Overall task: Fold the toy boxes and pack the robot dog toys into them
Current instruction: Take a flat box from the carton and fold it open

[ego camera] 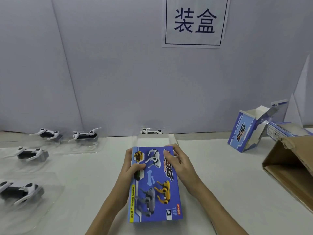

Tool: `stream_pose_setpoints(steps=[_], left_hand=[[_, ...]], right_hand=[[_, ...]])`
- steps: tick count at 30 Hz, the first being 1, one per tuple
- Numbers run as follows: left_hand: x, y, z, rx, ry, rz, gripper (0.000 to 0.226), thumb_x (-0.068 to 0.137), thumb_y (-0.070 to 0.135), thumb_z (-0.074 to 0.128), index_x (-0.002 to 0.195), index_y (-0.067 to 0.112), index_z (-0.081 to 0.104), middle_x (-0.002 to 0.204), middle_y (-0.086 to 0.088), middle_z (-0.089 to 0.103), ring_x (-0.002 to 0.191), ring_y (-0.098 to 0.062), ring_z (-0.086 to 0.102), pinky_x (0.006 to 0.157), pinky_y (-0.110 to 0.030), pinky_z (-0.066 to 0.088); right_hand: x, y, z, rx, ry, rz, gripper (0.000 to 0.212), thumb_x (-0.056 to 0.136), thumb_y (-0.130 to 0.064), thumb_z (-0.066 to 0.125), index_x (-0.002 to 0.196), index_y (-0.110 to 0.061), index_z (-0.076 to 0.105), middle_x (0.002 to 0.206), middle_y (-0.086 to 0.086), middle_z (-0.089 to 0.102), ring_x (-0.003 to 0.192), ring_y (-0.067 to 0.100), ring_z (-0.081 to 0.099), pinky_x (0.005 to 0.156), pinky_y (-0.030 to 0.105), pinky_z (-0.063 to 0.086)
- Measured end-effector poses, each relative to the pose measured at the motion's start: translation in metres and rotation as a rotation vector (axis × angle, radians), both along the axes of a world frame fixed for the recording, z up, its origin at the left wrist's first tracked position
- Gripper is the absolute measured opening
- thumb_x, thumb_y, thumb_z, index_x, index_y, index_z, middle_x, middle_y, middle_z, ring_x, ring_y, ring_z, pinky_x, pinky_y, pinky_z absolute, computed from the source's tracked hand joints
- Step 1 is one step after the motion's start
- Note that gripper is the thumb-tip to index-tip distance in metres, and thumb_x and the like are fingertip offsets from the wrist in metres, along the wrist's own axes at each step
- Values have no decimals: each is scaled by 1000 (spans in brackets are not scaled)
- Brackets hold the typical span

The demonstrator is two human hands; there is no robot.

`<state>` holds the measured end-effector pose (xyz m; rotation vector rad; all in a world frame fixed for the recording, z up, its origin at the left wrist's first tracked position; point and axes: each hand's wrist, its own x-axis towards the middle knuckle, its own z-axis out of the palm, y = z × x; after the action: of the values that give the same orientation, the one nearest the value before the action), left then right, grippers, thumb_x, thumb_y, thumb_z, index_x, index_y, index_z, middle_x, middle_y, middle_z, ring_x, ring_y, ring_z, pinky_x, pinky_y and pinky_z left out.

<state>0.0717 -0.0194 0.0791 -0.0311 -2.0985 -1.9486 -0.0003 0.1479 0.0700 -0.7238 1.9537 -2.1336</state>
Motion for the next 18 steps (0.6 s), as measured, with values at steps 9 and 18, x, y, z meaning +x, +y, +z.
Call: stream_pose_setpoints(steps=[9,18], left_hand=[[2,10,22,185,-186,143,24,103,-9,46,88,10,42,75,-13,53,38,-2,61,39,-13,44],[4,7,17,230,-67,281,49,97,-18,50,129,17,40,88,-12,52,59,-13,63,49,-13,48]], right_hand=[[-4,-10,-15,-81,-177,-46,39,93,-47,72,109,-12,62,103,13,78,91,32,78,74,32,63],[-4,-12,-19,-112,-145,-95,28,94,-43,73,107,-20,64,105,17,73,88,35,78,73,40,62]])
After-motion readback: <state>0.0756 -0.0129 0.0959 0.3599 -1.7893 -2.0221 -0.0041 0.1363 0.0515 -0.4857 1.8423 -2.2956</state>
